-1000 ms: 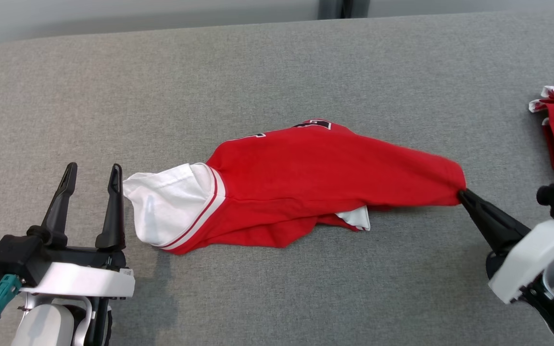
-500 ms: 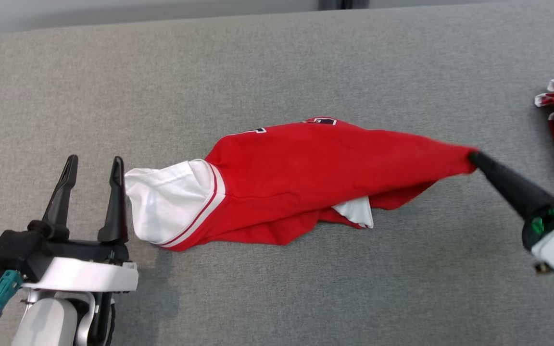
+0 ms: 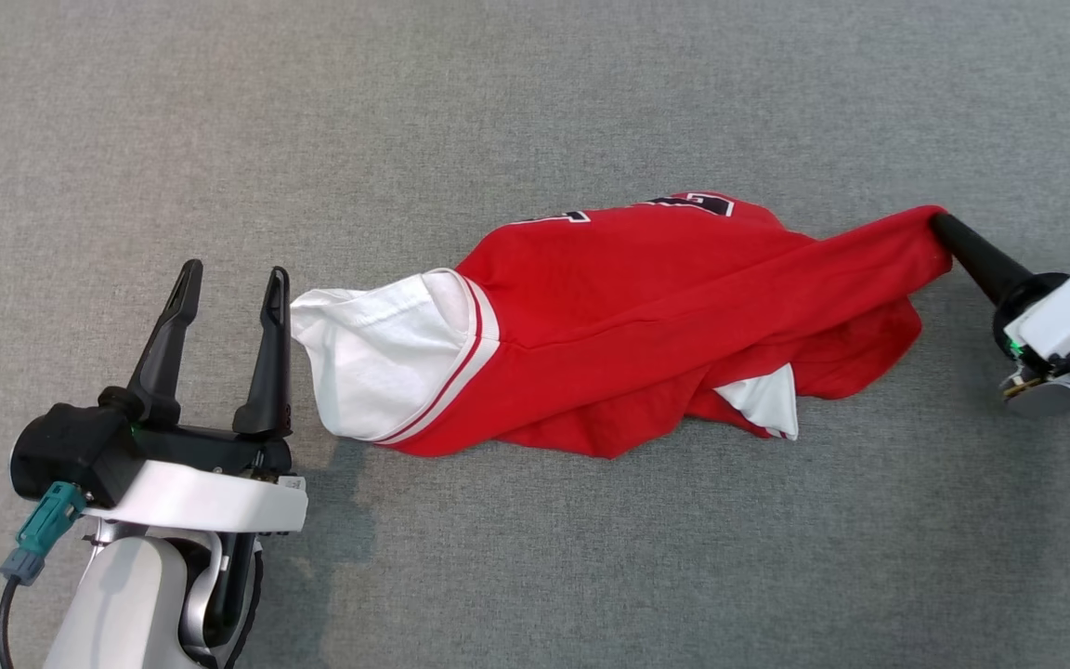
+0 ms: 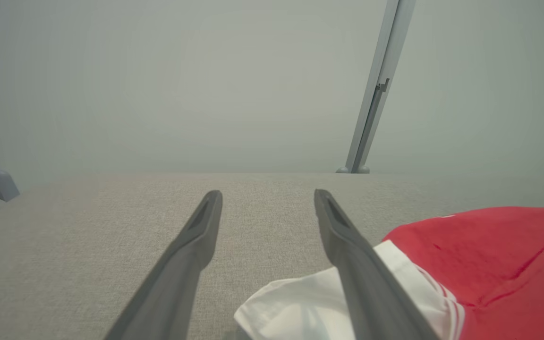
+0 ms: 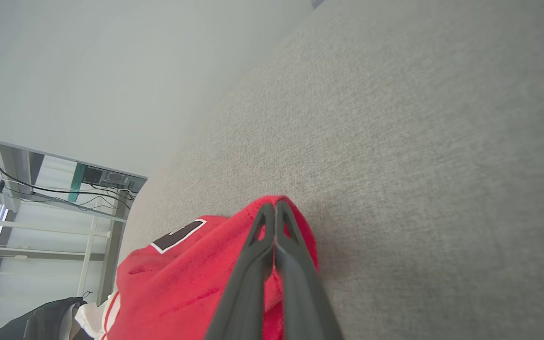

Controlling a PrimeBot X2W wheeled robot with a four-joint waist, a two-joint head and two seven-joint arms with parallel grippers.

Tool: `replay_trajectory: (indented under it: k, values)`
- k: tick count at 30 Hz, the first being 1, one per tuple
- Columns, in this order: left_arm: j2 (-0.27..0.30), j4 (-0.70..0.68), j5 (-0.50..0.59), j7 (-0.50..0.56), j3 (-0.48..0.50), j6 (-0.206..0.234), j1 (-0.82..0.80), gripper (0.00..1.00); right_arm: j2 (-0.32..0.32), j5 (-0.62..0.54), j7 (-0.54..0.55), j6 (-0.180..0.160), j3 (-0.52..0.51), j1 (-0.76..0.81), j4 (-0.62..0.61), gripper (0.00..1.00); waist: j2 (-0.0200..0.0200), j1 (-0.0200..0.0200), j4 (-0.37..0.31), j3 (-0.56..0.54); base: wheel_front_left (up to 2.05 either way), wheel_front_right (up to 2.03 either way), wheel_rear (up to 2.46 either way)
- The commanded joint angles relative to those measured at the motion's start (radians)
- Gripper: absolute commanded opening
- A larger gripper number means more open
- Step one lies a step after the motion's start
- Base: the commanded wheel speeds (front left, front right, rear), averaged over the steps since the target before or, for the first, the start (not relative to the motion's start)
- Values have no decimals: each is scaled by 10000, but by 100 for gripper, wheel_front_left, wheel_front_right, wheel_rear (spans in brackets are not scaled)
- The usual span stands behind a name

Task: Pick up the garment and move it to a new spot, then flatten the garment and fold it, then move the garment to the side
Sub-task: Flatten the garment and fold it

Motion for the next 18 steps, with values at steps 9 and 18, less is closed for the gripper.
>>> replay_trajectory:
  k: [9,18]
  values:
    - [-87,109,264,-39,212,-198,-267,100,-333,88,-1242,1,798,-242,1062,100,0,0,19,48,0,0,0]
    - [-68,190,419,-39,554,-193,178,100,-1101,302,-3731,1,1244,1518,-111,100,0,0,-368,-642,0,0,0]
